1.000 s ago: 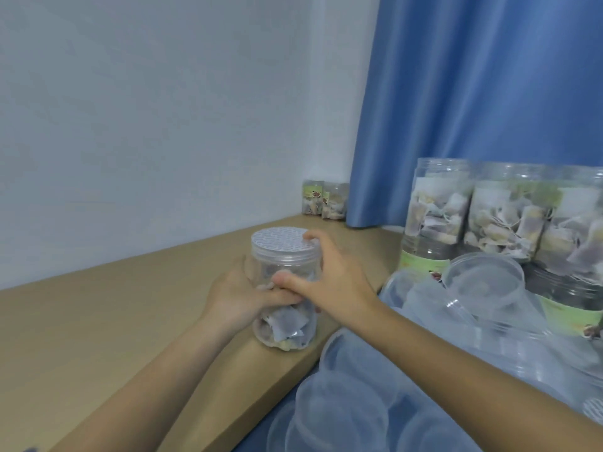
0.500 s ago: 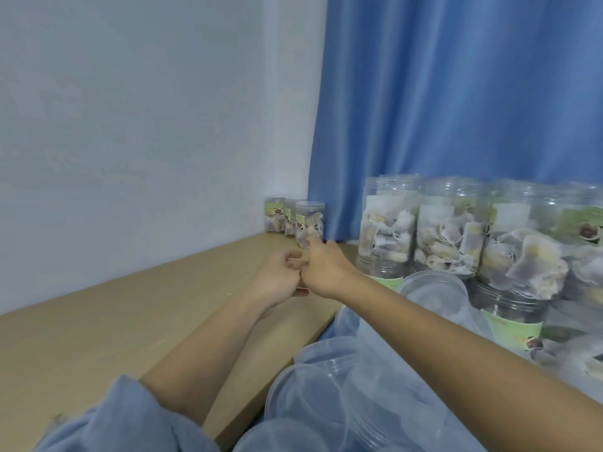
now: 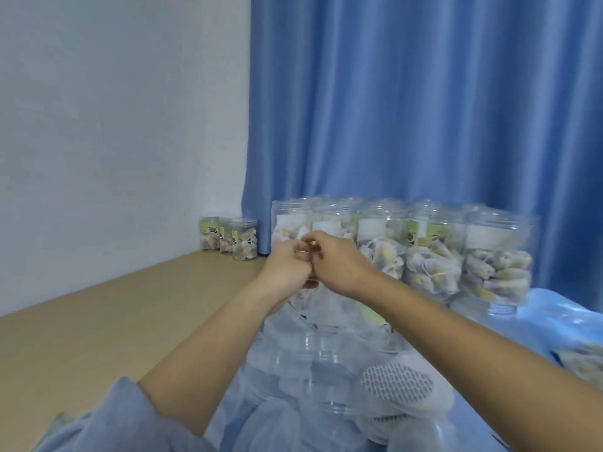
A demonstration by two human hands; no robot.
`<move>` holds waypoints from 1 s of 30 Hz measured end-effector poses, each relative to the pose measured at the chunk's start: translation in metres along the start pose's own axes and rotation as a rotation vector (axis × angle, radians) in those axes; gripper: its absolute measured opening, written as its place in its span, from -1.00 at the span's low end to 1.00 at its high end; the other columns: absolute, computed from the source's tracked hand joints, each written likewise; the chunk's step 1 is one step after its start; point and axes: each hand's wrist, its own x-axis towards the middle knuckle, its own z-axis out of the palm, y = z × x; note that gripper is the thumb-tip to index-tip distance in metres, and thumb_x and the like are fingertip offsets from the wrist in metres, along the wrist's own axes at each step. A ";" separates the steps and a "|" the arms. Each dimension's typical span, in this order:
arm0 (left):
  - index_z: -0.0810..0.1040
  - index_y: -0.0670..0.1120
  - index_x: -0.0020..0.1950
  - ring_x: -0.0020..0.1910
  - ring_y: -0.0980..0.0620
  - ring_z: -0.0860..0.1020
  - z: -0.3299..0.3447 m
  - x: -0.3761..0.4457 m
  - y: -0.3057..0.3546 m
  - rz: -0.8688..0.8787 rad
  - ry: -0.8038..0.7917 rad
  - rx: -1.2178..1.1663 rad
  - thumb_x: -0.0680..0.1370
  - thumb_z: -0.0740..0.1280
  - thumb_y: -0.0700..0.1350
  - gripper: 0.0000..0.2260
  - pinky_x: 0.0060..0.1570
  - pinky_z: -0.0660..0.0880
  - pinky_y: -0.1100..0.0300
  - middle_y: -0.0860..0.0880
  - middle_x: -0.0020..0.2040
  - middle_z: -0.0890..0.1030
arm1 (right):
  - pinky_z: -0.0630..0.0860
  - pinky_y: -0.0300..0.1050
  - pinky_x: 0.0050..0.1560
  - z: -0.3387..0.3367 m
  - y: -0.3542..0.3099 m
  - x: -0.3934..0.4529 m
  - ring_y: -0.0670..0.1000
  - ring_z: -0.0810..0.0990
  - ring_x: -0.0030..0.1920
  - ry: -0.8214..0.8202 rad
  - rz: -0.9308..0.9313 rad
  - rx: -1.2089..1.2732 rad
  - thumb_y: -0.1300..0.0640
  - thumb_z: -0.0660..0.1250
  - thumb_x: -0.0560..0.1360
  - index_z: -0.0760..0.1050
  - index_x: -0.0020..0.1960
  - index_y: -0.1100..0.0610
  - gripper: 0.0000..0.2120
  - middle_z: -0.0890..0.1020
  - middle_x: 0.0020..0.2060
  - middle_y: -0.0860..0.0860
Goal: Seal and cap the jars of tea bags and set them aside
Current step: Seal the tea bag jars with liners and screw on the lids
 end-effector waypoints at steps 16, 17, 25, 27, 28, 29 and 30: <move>0.43 -0.06 -0.22 -0.16 -0.08 0.49 0.204 -0.001 -0.017 -0.098 -0.097 -0.046 0.46 0.23 -0.37 -0.79 -0.11 0.47 0.00 -0.17 -0.10 0.55 | 0.39 -0.28 -0.04 -0.081 0.183 -0.091 0.02 0.56 0.08 0.162 0.178 -0.094 0.17 0.23 0.53 0.44 0.29 0.04 -0.67 0.61 0.08 0.05; 0.44 -0.07 -0.19 -0.18 -0.08 0.50 0.212 -0.001 -0.023 -0.120 -0.093 -0.077 0.46 0.24 -0.38 -0.80 -0.15 0.47 0.01 -0.17 -0.11 0.56 | 0.41 -0.21 0.03 -0.082 0.191 -0.094 0.04 0.54 0.11 0.188 0.185 -0.121 0.15 0.25 0.52 0.40 0.33 0.04 -0.63 0.57 0.13 0.07; 0.45 -0.04 0.08 -0.07 0.05 0.50 0.257 0.029 0.002 0.063 -0.079 0.016 0.45 0.36 -0.25 -0.75 -0.12 0.45 0.22 0.04 0.01 0.52 | 0.35 0.00 -0.06 -0.134 0.217 -0.070 0.26 0.39 0.21 0.532 0.409 -0.323 -0.14 0.36 0.44 -0.19 0.50 -0.25 -0.14 0.20 0.38 0.18; 0.45 -0.08 0.16 0.00 0.05 0.48 0.265 0.038 0.011 0.090 -0.063 0.057 0.46 0.36 -0.22 -0.70 0.04 0.45 0.16 0.04 0.03 0.50 | 0.40 0.07 0.06 -0.145 0.220 -0.060 0.29 0.36 0.26 0.479 0.477 -0.316 -0.20 0.36 0.43 -0.19 0.49 -0.27 -0.13 0.07 0.45 0.23; 0.44 -0.07 0.17 0.01 0.05 0.48 0.267 0.041 0.015 0.099 -0.057 0.080 0.46 0.35 -0.20 -0.70 0.04 0.44 0.15 0.05 0.04 0.48 | 0.40 0.07 0.08 -0.147 0.222 -0.056 0.29 0.35 0.27 0.450 0.499 -0.299 -0.21 0.36 0.43 -0.12 0.49 -0.26 -0.17 0.05 0.46 0.23; 0.43 -0.06 0.17 0.01 0.05 0.46 0.269 0.044 0.016 0.105 -0.050 0.104 0.46 0.35 -0.18 -0.70 0.00 0.42 0.17 0.07 0.05 0.47 | 0.40 0.07 0.09 -0.149 0.224 -0.053 0.29 0.34 0.27 0.432 0.504 -0.270 -0.20 0.37 0.43 -0.02 0.48 -0.24 -0.22 0.07 0.44 0.22; 0.42 -0.05 0.17 -0.01 0.05 0.45 0.270 0.045 0.017 0.108 -0.041 0.131 0.47 0.34 -0.16 -0.70 -0.05 0.38 0.18 0.08 0.05 0.45 | 0.40 0.05 0.06 -0.149 0.226 -0.052 0.28 0.36 0.25 0.431 0.488 -0.229 -0.16 0.38 0.43 0.08 0.45 -0.20 -0.30 0.13 0.40 0.21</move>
